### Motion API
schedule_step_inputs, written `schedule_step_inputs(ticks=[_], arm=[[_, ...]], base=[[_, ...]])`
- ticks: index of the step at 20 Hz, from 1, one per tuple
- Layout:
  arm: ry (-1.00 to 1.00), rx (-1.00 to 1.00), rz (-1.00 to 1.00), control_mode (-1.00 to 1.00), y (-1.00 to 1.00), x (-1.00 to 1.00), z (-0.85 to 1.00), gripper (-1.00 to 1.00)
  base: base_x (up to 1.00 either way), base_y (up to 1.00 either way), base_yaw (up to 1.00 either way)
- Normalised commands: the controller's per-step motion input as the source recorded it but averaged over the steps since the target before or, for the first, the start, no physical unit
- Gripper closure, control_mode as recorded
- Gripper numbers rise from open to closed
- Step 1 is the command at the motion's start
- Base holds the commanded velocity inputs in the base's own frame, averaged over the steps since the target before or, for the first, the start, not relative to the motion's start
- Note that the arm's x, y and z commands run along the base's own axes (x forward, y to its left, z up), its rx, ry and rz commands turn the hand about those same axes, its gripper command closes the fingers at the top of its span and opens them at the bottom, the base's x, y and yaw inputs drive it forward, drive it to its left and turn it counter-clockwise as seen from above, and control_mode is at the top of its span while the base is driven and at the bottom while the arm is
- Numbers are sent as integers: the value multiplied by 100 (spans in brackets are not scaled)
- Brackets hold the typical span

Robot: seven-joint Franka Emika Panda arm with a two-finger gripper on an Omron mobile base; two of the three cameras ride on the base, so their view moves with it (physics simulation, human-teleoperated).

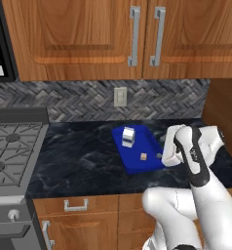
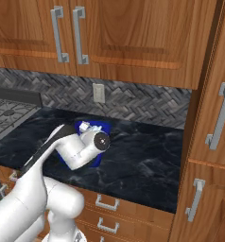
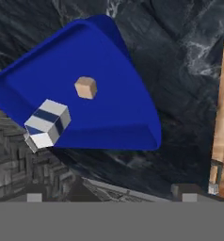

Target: Take out the milk from the fridge and place it on the tray on the counter. Then take the sugar cube near the tray and place it in the tray.

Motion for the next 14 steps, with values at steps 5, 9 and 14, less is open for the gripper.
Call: schedule_step_inputs(ticks=[5,9,14], arm=[[-13,1,-8,-100,-13,-45,69,-100],[-12,2,-9,-100,-11,-43,80,-100],[-12,5,-6,-100,-10,-43,98,-100]], base=[[0,0,0],[0,0,0],[0,0,0]])
